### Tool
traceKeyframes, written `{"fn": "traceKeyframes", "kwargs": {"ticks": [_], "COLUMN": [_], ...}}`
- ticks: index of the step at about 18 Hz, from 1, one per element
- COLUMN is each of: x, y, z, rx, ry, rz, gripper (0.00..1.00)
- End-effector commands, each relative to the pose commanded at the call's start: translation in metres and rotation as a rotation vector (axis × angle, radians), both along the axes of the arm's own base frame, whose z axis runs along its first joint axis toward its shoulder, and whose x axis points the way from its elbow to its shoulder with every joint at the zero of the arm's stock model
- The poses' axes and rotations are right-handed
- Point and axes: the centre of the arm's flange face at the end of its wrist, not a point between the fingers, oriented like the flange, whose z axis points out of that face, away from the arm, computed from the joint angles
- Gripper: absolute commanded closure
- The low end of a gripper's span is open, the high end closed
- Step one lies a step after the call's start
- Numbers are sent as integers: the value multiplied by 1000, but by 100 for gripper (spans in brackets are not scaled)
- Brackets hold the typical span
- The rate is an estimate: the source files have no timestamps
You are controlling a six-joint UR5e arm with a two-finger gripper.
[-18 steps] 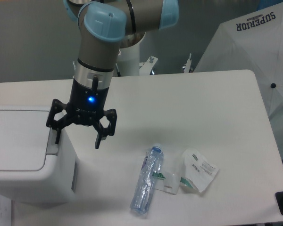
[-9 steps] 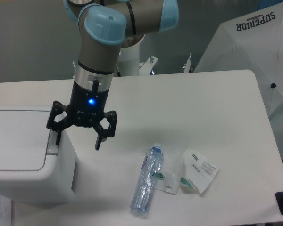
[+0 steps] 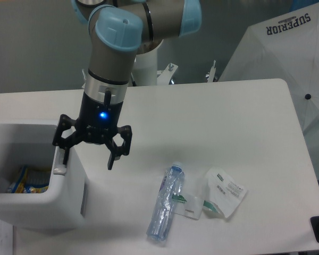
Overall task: Open the trash can
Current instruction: 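Lift the gripper up and away from the opened trash can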
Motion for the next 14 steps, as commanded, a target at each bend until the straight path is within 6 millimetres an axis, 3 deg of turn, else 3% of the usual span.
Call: {"fn": "traceKeyframes", "kwargs": {"ticks": [6, 11, 14], "x": [-11, -72, -102], "y": [-3, -39, -59], "z": [50, 90, 96], "rx": [71, 119, 119], "ry": [59, 119, 159], "rz": [15, 127, 149], "gripper": [0, 0, 0]}}
